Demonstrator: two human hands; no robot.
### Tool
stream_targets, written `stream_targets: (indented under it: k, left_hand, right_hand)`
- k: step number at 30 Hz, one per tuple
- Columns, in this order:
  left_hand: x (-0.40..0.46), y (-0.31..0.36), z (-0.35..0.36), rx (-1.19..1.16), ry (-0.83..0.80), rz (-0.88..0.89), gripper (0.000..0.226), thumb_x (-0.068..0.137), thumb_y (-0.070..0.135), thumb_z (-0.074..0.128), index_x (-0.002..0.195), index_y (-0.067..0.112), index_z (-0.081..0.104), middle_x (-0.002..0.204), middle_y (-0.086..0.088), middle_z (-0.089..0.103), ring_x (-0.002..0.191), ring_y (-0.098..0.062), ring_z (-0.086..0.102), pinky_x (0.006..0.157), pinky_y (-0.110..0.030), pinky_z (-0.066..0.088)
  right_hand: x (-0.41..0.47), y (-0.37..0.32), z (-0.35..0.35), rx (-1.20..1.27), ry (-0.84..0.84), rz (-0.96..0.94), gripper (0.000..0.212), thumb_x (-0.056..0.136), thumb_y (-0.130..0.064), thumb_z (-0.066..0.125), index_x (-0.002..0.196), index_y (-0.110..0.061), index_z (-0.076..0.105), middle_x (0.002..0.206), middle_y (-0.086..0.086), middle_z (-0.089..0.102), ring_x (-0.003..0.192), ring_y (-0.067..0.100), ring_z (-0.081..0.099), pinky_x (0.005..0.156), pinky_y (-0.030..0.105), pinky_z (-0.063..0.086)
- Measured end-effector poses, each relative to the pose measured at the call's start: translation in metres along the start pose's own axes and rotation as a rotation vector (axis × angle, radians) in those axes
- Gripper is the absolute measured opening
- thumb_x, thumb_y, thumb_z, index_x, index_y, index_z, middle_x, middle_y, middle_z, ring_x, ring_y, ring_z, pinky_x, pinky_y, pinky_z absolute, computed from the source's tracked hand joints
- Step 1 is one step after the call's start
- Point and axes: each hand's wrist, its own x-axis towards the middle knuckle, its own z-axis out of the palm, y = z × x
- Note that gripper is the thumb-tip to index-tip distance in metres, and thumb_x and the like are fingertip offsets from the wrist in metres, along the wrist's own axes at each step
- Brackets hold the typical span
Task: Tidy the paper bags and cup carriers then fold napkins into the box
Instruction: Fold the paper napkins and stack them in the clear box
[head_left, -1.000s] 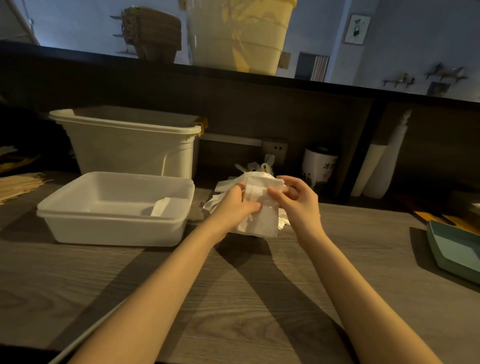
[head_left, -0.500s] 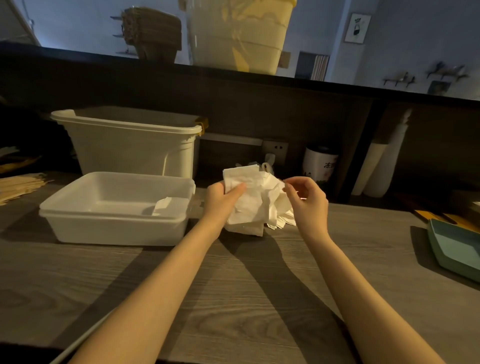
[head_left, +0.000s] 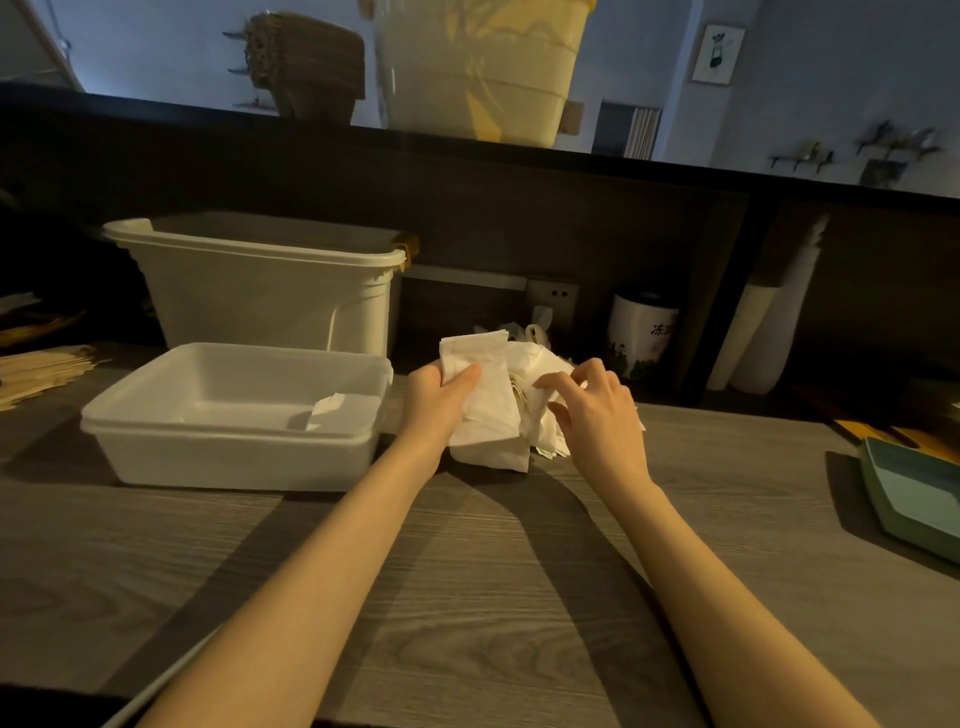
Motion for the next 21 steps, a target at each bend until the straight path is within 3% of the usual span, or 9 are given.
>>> stream_targets:
  k: [3, 10, 14, 17, 19, 21]
  left_hand:
    - [0.0, 0.001, -0.001, 0.008, 0.003, -0.014, 0.029, 0.093, 0.023, 0.054, 0.119, 0.01, 0.055, 0.109, -0.002, 0.059, 0.098, -0.016, 0.056, 0.073, -0.025, 0.05]
    - [0.0, 0.001, 0.001, 0.035, 0.018, -0.014, 0.028, 0.094, 0.023, 0.052, 0.118, 0.008, 0.055, 0.114, -0.008, 0.06, 0.102, -0.02, 0.057, 0.077, -0.029, 0.05]
    - [0.003, 0.007, 0.005, 0.075, 0.027, -0.019, 0.028, 0.095, 0.022, 0.05, 0.119, 0.008, 0.055, 0.105, -0.005, 0.058, 0.089, -0.014, 0.052, 0.065, -0.022, 0.044]
    - [0.012, 0.017, 0.012, 0.101, -0.012, -0.047, 0.026, 0.097, 0.024, 0.048, 0.118, 0.01, 0.052, 0.098, 0.0, 0.054, 0.086, -0.012, 0.051, 0.069, -0.025, 0.044]
    - [0.015, 0.022, 0.017, 0.081, -0.054, -0.082, 0.017, 0.097, 0.026, 0.046, 0.11, 0.015, 0.051, 0.089, 0.003, 0.053, 0.079, -0.011, 0.051, 0.067, -0.025, 0.045]
    - [0.015, 0.022, 0.023, 0.061, -0.092, -0.133, 0.01, 0.098, 0.028, 0.044, 0.102, 0.02, 0.048, 0.084, 0.003, 0.053, 0.079, -0.013, 0.053, 0.077, -0.032, 0.049]
  right_hand:
    - [0.001, 0.005, 0.0, -0.022, 0.052, -0.006, 0.021, 0.069, -0.015, 0.082, 0.086, -0.011, 0.07, 0.086, 0.011, 0.059, 0.071, 0.026, 0.056, 0.06, 0.035, 0.045]
    - [0.01, 0.007, -0.017, 0.257, 0.221, 0.183, 0.014, 0.081, -0.016, 0.072, 0.09, -0.005, 0.069, 0.1, 0.011, 0.058, 0.093, 0.025, 0.051, 0.072, 0.027, 0.04]
    - [0.022, 0.006, -0.029, 0.471, 0.265, 0.329, 0.016, 0.086, -0.015, 0.066, 0.097, -0.004, 0.068, 0.099, 0.004, 0.056, 0.092, 0.012, 0.048, 0.068, 0.009, 0.037]
    - [0.029, 0.003, -0.039, 0.631, 0.317, 0.419, 0.019, 0.089, -0.016, 0.062, 0.106, -0.006, 0.065, 0.094, -0.005, 0.057, 0.082, 0.002, 0.051, 0.068, 0.001, 0.041]
    - [0.03, -0.001, -0.041, 0.724, 0.317, 0.476, 0.021, 0.09, -0.017, 0.061, 0.109, -0.009, 0.063, 0.092, -0.012, 0.056, 0.081, -0.003, 0.052, 0.069, 0.001, 0.043]
    - [0.027, -0.005, -0.038, 0.847, 0.298, 0.503, 0.022, 0.089, -0.016, 0.062, 0.111, -0.013, 0.061, 0.092, -0.016, 0.057, 0.085, -0.002, 0.056, 0.074, 0.01, 0.049]
